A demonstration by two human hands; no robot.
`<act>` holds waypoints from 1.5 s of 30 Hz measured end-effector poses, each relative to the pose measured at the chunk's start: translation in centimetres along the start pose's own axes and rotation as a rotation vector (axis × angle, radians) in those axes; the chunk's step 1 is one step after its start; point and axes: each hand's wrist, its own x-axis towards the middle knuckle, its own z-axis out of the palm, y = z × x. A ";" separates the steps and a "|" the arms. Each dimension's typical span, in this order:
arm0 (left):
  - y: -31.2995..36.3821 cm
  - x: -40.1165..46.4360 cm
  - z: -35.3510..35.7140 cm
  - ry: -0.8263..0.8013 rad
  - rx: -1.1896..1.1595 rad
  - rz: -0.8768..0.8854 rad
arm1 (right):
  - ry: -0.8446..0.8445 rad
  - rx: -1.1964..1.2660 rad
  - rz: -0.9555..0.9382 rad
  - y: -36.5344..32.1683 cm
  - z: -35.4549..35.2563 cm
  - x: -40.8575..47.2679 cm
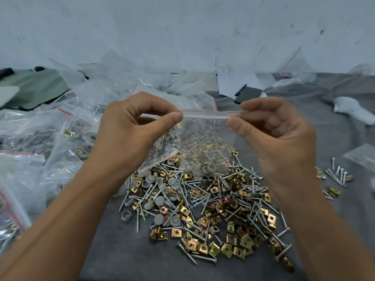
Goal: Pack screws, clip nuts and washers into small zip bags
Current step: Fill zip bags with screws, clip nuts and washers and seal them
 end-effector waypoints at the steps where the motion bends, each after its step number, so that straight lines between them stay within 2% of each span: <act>1: 0.1 0.0 0.0 -0.009 -0.005 -0.002 | 0.002 0.006 -0.005 -0.1 0.0 0.0; 11: 0.7 -0.3 1.1 -0.151 -0.097 -0.079 | -0.060 0.029 -0.044 -0.4 -0.2 0.2; 16: 0.9 -0.3 1.7 -0.086 -0.102 -0.074 | -0.074 0.041 -0.012 -0.4 -0.2 0.1; 26: 1.6 -0.6 1.8 -0.115 -0.174 -0.059 | -0.207 -0.037 0.034 -0.3 1.0 -0.7; 45: 1.3 -0.7 2.2 -0.135 -0.161 -0.057 | -0.150 0.096 0.077 0.1 1.7 -1.2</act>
